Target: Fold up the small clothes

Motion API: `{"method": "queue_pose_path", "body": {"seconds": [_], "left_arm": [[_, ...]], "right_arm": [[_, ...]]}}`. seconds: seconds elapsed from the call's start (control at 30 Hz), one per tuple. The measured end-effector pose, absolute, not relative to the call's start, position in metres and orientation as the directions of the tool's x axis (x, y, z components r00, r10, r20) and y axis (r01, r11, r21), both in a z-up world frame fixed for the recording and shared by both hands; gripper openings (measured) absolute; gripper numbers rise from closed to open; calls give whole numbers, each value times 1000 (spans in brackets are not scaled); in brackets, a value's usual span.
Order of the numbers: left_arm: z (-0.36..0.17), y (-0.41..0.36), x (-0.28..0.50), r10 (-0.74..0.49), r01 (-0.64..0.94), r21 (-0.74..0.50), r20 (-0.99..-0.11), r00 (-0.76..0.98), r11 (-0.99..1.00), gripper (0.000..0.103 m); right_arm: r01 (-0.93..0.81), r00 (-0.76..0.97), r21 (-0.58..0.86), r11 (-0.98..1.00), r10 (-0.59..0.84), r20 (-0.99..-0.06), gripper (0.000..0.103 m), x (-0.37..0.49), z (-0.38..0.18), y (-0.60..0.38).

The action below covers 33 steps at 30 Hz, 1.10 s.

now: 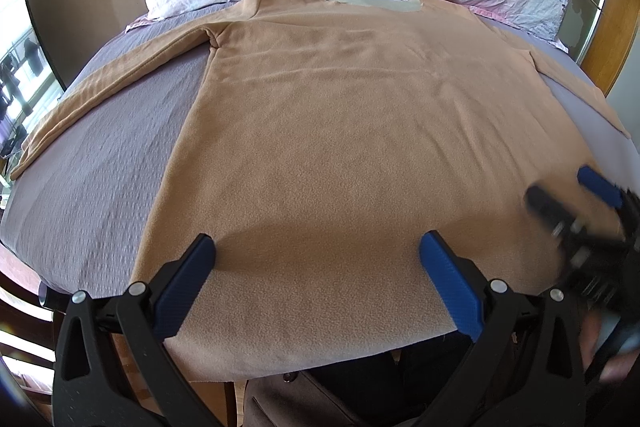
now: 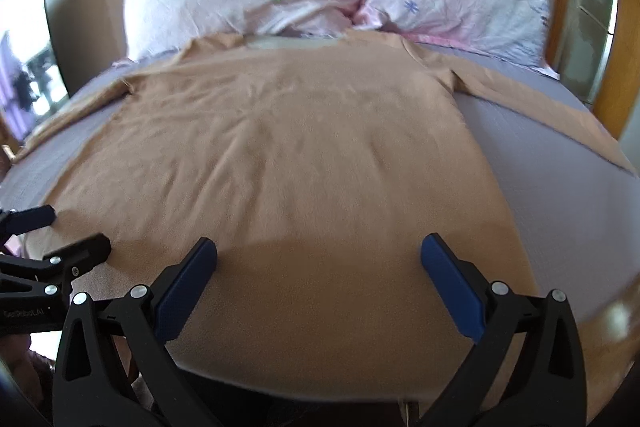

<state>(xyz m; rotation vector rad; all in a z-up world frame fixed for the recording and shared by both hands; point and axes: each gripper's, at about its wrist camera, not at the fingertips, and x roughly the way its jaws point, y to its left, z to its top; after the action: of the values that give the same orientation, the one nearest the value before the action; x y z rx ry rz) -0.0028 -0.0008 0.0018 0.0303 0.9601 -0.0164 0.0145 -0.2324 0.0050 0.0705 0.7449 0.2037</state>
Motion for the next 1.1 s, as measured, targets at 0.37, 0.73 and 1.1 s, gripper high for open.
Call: {"method": "queue_pose_path", "body": {"seconds": [0.37,0.73,1.1], "left_arm": [[1,2,2,-49,71,-2,-752,657,997,101],[16,43,32,-160,74,-156,-664,730,985,101],[37,188,57,-259,-98,-536,-550,794,838,101]], "right_arm": [[572,717,477,667,-125,-686,65,92,37,-526],[654,713,624,428,-73,-697,28,123,-12,-622],[322,874,475,819,-65,-481,5,165,101,-493]]}}
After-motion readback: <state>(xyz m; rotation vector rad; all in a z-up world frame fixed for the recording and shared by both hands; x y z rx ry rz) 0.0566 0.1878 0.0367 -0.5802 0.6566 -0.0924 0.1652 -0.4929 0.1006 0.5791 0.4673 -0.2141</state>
